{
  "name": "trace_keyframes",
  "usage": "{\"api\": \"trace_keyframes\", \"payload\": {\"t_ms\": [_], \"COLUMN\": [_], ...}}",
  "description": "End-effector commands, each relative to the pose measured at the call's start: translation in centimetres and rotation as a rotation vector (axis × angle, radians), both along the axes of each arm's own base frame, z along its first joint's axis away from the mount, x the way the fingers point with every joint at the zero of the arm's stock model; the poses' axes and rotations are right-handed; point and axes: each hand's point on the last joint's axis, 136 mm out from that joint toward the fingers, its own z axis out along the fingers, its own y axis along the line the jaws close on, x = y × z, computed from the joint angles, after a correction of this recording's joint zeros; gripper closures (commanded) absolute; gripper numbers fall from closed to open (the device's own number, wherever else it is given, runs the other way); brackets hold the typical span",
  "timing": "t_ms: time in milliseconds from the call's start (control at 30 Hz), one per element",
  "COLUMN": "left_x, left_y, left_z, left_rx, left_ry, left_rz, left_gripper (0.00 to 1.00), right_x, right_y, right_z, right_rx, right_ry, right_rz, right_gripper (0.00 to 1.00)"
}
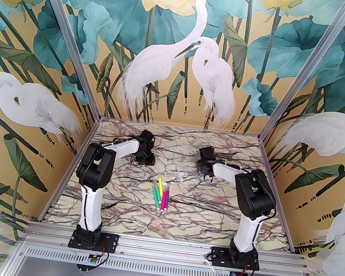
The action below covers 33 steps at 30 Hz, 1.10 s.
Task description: Open the pen caps
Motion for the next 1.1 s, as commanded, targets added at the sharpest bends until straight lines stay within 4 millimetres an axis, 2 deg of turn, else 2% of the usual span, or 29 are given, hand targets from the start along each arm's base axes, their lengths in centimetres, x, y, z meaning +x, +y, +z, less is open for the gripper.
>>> {"api": "trace_keyframes", "payload": {"t_ms": [0,167,300,400,500,633,867,967,1067], "left_x": [0.0,-0.3,-1.2,-2.3,-3.7,-5.2,-7.6,-8.3,-8.7], "left_y": [-0.7,-0.8,-0.3,0.2,1.0,2.4,4.7,5.3,5.5], "left_z": [3.6,7.8,10.4,11.6,12.0,12.5,13.0,13.2,13.4], "left_rx": [-0.067,-0.118,-0.154,-0.176,-0.184,-0.163,-0.140,-0.138,-0.145], "left_ry": [-0.054,-0.161,-0.245,-0.310,-0.364,-0.442,-0.551,-0.590,-0.620], "left_rz": [-0.012,-0.012,-0.010,-0.001,0.012,0.036,0.085,0.104,0.117], "left_gripper": [0.56,0.41,0.30,0.24,0.21,0.15,0.07,0.04,0.02], "right_x": [0.4,0.3,-0.2,-1.1,-2.9,-6.2,-13.0,-15.3,-16.7], "right_y": [-0.6,-0.8,-0.4,0.5,2.1,5.2,12.0,14.1,15.3], "right_z": [0.0,0.6,2.9,4.8,6.1,7.0,6.3,6.1,5.8], "right_rx": [-0.024,-0.036,-0.033,-0.036,-0.051,-0.058,0.074,0.115,0.124], "right_ry": [0.003,0.001,-0.037,-0.053,-0.042,-0.011,0.109,0.144,0.173], "right_rz": [-0.025,-0.017,0.014,0.060,0.126,0.238,0.440,0.482,0.508], "right_gripper": [0.74,0.72,0.65,0.61,0.55,0.50,0.48,0.48,0.48]}}
